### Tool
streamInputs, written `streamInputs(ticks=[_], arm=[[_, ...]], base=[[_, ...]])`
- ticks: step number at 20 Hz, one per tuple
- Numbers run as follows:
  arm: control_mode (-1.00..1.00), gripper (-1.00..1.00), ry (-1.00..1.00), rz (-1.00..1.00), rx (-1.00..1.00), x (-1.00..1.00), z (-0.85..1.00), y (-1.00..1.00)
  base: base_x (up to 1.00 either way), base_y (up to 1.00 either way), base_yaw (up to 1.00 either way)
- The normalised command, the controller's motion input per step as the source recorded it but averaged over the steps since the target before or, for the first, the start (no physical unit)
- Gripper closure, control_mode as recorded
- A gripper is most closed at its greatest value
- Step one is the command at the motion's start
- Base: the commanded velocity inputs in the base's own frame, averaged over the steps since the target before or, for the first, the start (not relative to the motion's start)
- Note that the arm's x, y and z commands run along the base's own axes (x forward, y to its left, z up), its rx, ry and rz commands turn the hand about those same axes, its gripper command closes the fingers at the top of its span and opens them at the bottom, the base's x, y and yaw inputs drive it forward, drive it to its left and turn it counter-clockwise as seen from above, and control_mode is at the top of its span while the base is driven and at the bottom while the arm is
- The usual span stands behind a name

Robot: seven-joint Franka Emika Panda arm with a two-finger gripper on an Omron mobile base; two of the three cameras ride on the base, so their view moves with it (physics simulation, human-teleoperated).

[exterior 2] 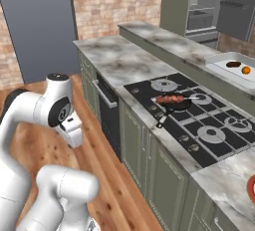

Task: Place the cold items (sweet potato and tangerine) from the fridge in one tupperware on the dining counter. Place the warm items (kebab skewer and hot dog) in the stove area in another tupperware.

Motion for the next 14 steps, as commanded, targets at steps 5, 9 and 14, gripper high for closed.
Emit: streamInputs(ticks=[5,9,14], arm=[[-1.0,-1.0,0.09,-0.34,-0.1,0.15,0.52,-0.71],[-1.0,-1.0,0.03,0.21,-0.05,-0.21,0.34,-0.74],[-1.0,-1.0,0.0,0.18,-0.05,-0.91,0.08,-0.95]], base=[[0.0,0.0,0.0],[0.0,0.0,0.0],[0.0,0.0,0.0]])
